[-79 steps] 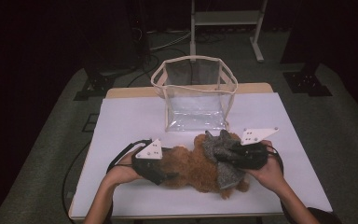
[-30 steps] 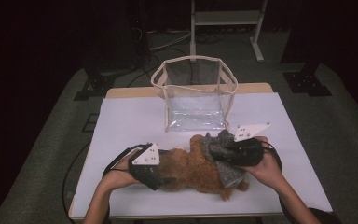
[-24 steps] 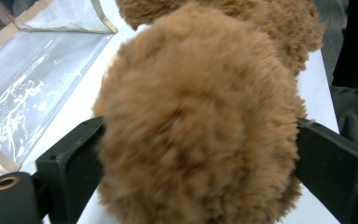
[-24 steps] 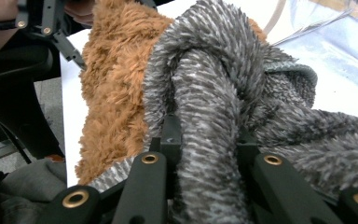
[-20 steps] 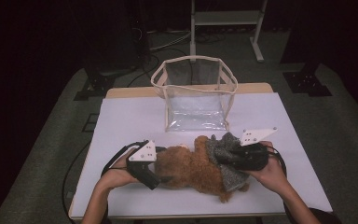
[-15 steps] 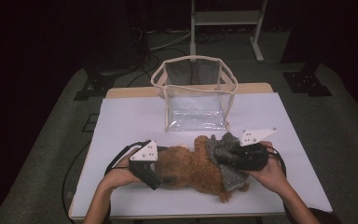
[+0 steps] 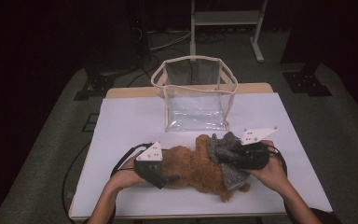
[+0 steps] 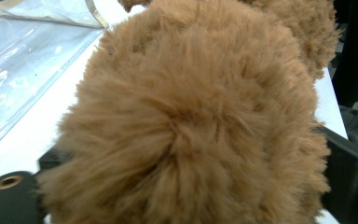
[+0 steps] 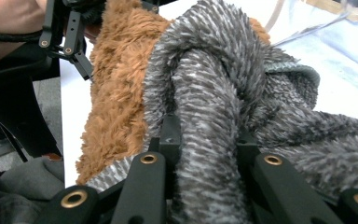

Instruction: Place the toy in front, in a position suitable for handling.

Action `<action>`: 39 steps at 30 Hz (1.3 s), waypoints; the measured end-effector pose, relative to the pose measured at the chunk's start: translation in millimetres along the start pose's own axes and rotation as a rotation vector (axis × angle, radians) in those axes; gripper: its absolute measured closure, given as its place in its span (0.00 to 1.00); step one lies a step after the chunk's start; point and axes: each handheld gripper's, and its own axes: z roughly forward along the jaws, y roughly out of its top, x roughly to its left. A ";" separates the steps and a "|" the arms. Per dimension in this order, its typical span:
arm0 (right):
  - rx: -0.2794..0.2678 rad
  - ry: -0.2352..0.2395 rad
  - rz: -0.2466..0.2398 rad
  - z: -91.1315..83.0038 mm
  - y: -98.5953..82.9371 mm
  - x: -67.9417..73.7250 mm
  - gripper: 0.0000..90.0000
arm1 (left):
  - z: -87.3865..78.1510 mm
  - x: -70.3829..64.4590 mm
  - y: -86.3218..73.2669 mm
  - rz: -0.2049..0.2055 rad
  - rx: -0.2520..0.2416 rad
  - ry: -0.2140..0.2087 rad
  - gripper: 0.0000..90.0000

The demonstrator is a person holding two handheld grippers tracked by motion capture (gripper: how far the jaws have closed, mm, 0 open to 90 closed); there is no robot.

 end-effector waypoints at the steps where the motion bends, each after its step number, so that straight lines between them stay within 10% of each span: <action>1: 0.005 -0.005 -0.002 -1.6 0.5 -0.9 0.80 | 3.6 -2.1 2.3 0.001 0.004 0.000 0.11; 13: 0.012 -0.100 0.066 -45.2 -17.4 -15.8 0.80 | 47.7 -19.3 31.6 0.041 0.011 -0.001 0.11; 29: 0.020 -0.003 -0.007 7.9 23.1 0.5 0.80 | 21.8 -13.5 24.9 0.075 0.020 0.051 0.18; 39: -0.016 -0.030 0.076 -31.3 -10.3 -11.0 0.80 | 21.1 -14.5 20.2 0.057 0.000 0.024 0.18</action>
